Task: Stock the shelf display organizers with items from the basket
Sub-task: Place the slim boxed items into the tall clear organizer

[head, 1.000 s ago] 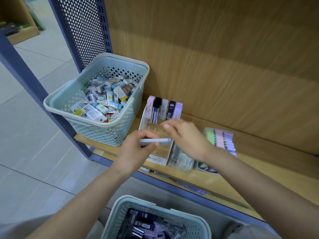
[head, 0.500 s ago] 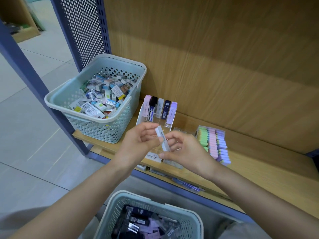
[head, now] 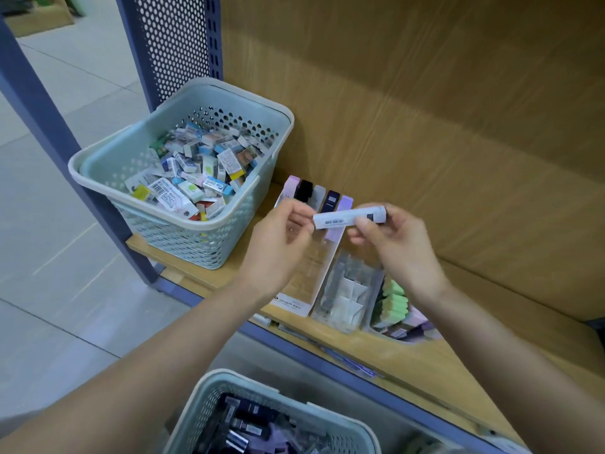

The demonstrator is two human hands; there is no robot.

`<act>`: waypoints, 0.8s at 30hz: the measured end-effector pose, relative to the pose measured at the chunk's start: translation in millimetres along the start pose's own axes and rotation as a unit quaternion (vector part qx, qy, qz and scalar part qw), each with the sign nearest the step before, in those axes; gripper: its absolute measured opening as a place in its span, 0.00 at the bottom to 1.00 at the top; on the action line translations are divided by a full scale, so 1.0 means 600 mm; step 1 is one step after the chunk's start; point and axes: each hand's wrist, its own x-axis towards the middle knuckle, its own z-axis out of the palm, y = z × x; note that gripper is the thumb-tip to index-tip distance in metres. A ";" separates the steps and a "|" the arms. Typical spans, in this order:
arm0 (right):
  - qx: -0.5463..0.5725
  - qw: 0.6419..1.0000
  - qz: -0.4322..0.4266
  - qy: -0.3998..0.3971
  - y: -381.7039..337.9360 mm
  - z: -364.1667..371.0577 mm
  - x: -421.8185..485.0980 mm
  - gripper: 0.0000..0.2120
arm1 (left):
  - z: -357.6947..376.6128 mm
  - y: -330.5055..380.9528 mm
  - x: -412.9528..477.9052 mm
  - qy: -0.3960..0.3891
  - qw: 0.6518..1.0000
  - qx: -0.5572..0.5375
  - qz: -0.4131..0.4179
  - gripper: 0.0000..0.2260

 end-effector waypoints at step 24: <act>-0.357 0.908 -0.219 -0.021 0.059 0.047 0.153 0.06 | -0.016 -0.116 0.035 -0.081 0.886 0.424 0.171 0.23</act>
